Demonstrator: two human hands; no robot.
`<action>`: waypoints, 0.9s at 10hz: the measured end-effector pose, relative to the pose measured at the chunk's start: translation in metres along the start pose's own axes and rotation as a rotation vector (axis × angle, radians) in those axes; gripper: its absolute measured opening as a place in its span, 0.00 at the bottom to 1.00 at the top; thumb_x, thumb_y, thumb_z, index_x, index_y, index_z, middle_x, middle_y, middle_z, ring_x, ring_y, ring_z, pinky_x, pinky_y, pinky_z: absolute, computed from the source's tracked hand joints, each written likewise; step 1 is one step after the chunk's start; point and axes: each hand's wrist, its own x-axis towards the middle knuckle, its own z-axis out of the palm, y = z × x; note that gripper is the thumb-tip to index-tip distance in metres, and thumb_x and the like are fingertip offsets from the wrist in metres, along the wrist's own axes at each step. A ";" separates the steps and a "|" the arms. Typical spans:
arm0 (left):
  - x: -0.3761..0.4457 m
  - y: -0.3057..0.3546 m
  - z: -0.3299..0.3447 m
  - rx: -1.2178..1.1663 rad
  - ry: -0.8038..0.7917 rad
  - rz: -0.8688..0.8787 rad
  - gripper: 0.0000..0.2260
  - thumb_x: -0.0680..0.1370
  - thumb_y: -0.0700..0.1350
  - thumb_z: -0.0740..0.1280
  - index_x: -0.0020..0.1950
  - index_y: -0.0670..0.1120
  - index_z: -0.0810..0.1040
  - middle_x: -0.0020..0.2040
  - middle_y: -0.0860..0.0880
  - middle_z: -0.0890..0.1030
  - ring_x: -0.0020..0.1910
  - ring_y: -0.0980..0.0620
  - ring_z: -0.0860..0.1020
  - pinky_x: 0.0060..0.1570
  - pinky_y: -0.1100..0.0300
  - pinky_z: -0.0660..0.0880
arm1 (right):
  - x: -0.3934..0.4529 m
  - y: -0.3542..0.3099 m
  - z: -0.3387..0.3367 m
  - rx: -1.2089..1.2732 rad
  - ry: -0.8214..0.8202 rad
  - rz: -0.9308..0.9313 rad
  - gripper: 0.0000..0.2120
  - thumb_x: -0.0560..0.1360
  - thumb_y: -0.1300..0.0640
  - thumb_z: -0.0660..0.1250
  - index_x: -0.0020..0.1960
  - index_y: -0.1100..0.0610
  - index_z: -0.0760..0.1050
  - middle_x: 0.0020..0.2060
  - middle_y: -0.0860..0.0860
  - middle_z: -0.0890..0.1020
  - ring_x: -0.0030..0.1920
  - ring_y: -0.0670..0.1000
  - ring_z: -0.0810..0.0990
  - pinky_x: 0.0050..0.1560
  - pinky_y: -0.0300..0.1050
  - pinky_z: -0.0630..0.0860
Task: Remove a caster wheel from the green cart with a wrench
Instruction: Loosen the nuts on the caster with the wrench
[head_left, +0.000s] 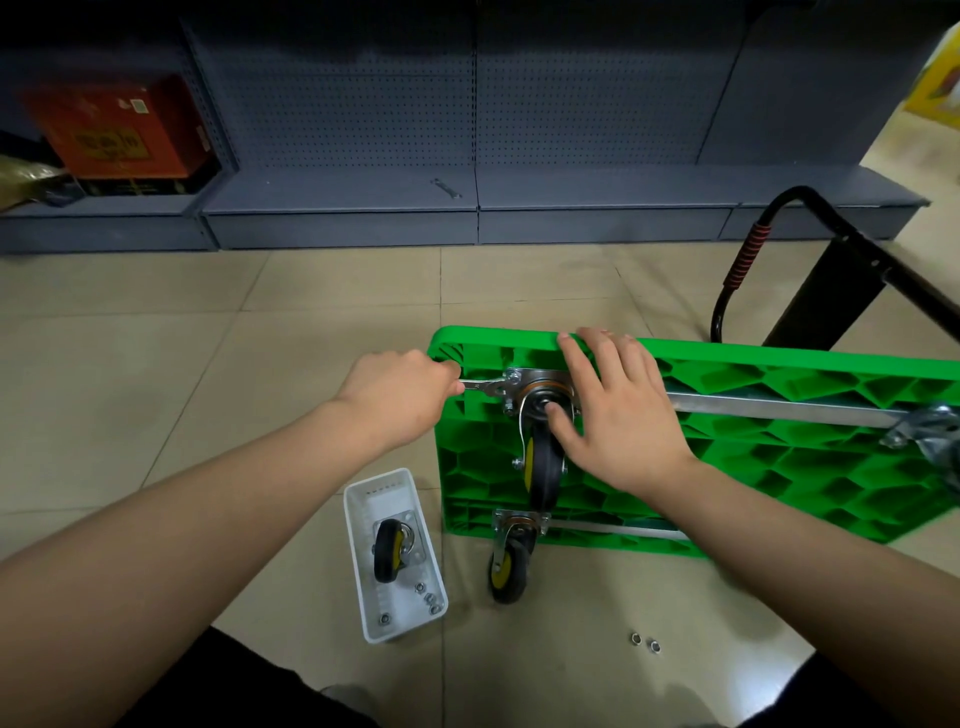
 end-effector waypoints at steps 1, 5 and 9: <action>-0.002 0.002 0.002 0.009 0.013 -0.001 0.15 0.86 0.56 0.52 0.60 0.50 0.74 0.55 0.43 0.81 0.52 0.38 0.81 0.42 0.52 0.70 | 0.000 0.000 -0.001 0.003 -0.003 0.002 0.32 0.77 0.44 0.62 0.74 0.62 0.68 0.68 0.60 0.73 0.67 0.64 0.69 0.72 0.58 0.63; 0.002 -0.004 -0.005 -0.129 -0.085 0.014 0.13 0.85 0.59 0.52 0.50 0.56 0.73 0.43 0.49 0.75 0.45 0.44 0.77 0.41 0.53 0.73 | -0.001 0.000 -0.001 0.002 -0.001 -0.002 0.32 0.77 0.44 0.62 0.74 0.62 0.68 0.68 0.60 0.72 0.67 0.64 0.70 0.72 0.59 0.64; 0.005 -0.005 -0.004 -0.176 -0.027 0.017 0.14 0.85 0.60 0.52 0.53 0.55 0.75 0.40 0.51 0.73 0.42 0.44 0.74 0.40 0.54 0.72 | -0.001 0.000 0.000 0.015 0.014 -0.003 0.31 0.76 0.44 0.63 0.74 0.62 0.69 0.68 0.60 0.73 0.67 0.64 0.70 0.72 0.59 0.64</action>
